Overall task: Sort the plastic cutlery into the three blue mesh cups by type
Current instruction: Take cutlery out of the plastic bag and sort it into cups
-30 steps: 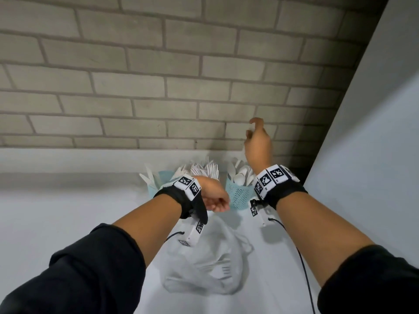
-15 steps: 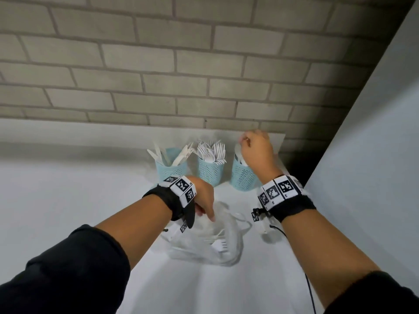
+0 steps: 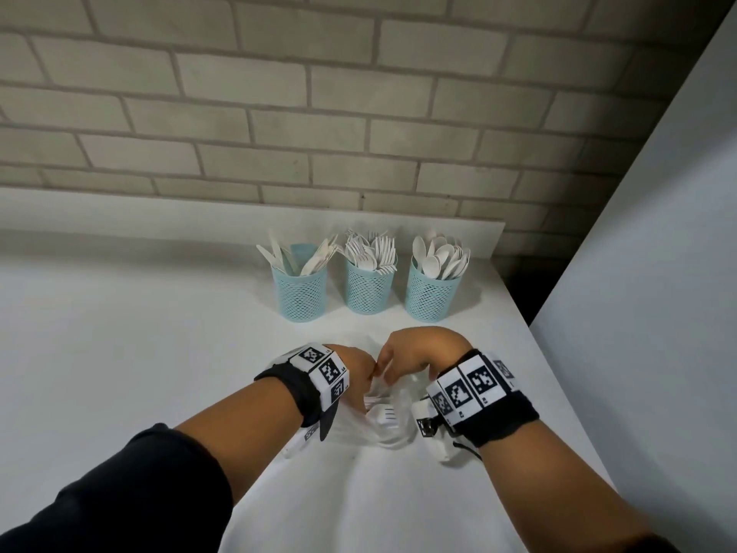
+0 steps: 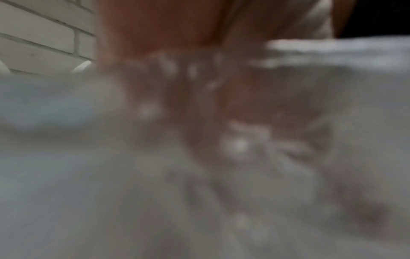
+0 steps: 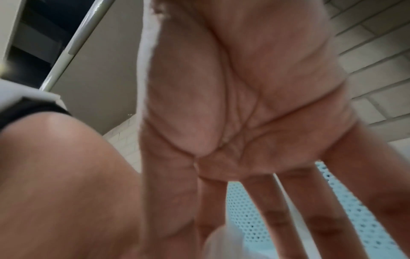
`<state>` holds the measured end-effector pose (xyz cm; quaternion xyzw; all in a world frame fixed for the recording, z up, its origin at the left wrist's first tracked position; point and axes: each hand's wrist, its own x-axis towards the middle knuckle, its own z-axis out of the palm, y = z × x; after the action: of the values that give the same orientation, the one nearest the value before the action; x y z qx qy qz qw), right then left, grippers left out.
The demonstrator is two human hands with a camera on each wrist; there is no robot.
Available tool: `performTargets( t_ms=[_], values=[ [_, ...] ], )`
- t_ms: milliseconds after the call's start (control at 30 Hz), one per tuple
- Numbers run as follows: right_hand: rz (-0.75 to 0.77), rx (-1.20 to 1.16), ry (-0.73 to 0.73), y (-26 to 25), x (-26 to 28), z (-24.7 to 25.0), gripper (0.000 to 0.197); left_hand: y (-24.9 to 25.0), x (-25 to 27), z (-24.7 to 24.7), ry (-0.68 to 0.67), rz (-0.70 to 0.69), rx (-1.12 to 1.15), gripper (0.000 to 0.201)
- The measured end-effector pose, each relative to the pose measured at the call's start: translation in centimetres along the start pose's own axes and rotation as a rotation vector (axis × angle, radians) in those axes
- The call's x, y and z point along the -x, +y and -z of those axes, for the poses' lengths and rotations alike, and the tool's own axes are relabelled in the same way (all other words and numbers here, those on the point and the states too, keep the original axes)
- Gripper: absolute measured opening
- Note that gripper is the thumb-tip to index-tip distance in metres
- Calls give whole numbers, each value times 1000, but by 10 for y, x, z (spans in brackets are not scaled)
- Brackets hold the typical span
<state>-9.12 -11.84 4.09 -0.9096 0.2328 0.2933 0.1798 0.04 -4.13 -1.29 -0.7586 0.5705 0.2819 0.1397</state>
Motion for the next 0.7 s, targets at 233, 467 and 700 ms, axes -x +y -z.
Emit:
performTargets(
  t_ms=[233, 467, 700],
  values=[
    [-73, 2, 125, 11, -12, -19, 59, -7, -1, -7, 30, -5, 63, 25],
    [-57, -2, 151, 23, -10, -15, 69, -26, 0, -1, 22, 25, 204, 23],
    [-67, -32, 188, 30, -11, -15, 69, -41, -1, 1, 101, -24, 420, 25]
  ],
)
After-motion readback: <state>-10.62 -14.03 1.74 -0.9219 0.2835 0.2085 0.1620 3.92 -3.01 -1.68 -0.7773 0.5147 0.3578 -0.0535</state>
